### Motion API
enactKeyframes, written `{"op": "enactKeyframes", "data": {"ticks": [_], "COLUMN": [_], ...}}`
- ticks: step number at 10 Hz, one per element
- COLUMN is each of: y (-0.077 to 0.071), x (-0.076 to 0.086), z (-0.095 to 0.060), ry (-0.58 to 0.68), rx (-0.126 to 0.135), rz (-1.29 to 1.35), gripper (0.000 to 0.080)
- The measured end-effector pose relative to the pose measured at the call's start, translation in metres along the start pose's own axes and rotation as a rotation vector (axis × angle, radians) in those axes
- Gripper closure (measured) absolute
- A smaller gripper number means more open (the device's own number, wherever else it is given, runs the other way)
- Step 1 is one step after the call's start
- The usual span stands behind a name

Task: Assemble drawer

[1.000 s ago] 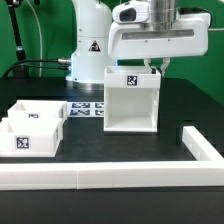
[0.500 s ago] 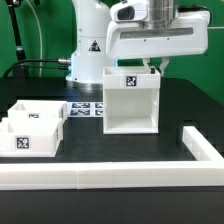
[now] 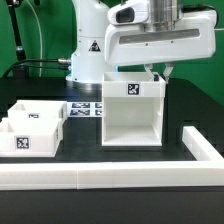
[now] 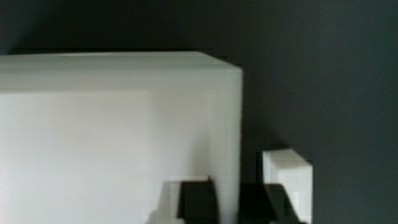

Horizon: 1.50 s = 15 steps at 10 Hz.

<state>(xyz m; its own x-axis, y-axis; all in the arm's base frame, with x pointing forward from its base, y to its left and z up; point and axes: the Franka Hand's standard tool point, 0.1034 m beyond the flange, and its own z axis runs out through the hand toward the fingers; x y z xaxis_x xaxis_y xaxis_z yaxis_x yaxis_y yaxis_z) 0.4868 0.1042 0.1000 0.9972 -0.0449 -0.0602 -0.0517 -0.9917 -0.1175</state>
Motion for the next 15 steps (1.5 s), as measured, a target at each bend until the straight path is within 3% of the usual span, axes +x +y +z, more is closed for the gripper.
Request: {"op": "enactKeyframes", "data": {"ticks": [2,5,8,10,12,15], "y": [-0.004,-0.004,-0.004,0.008,0.005,0.002], "x": [0.022,0.02,0.021,0.047,0.065,0.065], "z": [-0.002,-0.003,-0.002,-0.004,-0.008,-0.01], "ry": [0.022,0.023,0.028,0.13,0.149,0.145], "rx": [0.01,0.01,0.018,0.076,0.1,0.119], "rz": [-0.034,-0.005,0.196,0.352,0.505,0.668], "gripper": [0.0757,0.0755,0.0755,0.075,0.0748,0.0748]}}
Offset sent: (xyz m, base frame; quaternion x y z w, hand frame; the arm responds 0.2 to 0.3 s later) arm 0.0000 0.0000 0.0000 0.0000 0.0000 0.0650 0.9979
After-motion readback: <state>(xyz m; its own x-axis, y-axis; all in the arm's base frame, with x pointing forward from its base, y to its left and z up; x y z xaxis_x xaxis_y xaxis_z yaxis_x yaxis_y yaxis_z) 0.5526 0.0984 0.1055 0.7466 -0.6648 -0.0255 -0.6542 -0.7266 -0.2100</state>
